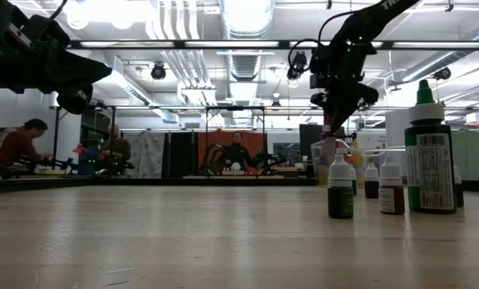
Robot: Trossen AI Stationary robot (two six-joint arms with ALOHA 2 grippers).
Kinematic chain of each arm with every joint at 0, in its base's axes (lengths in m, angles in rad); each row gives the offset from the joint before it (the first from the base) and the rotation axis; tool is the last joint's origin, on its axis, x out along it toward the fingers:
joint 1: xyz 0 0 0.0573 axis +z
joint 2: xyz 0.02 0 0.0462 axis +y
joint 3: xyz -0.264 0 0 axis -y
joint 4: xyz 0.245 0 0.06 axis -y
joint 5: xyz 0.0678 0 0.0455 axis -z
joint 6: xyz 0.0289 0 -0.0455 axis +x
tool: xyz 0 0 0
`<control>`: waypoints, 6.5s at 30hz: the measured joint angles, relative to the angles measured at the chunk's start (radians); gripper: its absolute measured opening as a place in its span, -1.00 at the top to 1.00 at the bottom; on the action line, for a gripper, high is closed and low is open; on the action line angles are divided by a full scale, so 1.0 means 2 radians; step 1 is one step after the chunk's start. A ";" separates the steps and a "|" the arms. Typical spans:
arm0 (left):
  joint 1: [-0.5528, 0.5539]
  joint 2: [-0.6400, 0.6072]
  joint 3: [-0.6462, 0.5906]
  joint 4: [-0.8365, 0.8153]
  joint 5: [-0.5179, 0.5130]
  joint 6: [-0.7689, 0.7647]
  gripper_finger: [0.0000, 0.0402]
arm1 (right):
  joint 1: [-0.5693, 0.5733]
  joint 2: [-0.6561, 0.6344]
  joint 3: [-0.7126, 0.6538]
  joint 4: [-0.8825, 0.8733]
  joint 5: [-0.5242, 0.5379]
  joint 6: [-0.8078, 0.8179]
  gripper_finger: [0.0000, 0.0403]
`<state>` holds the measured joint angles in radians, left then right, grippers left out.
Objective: Pick & Place food coloring
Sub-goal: Put the big red food coloring bottle into the bin, then put the big green food coloring bottle into the bin
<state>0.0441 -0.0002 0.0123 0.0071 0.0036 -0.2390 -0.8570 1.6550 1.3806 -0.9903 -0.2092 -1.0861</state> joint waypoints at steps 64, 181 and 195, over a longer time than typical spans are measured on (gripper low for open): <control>0.000 0.000 0.000 0.000 0.000 0.000 1.00 | -0.028 0.031 -0.042 0.072 0.000 0.007 0.46; 0.000 0.000 0.000 0.000 0.000 0.000 1.00 | 0.101 -0.248 -0.138 0.033 0.000 0.240 0.08; 0.000 0.000 0.000 0.000 0.000 0.000 1.00 | 0.183 -0.294 -0.192 0.028 0.000 0.337 0.08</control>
<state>0.0441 -0.0002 0.0122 0.0071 0.0035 -0.2391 -0.4914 1.0668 0.9959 -0.9337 -0.2100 -0.4124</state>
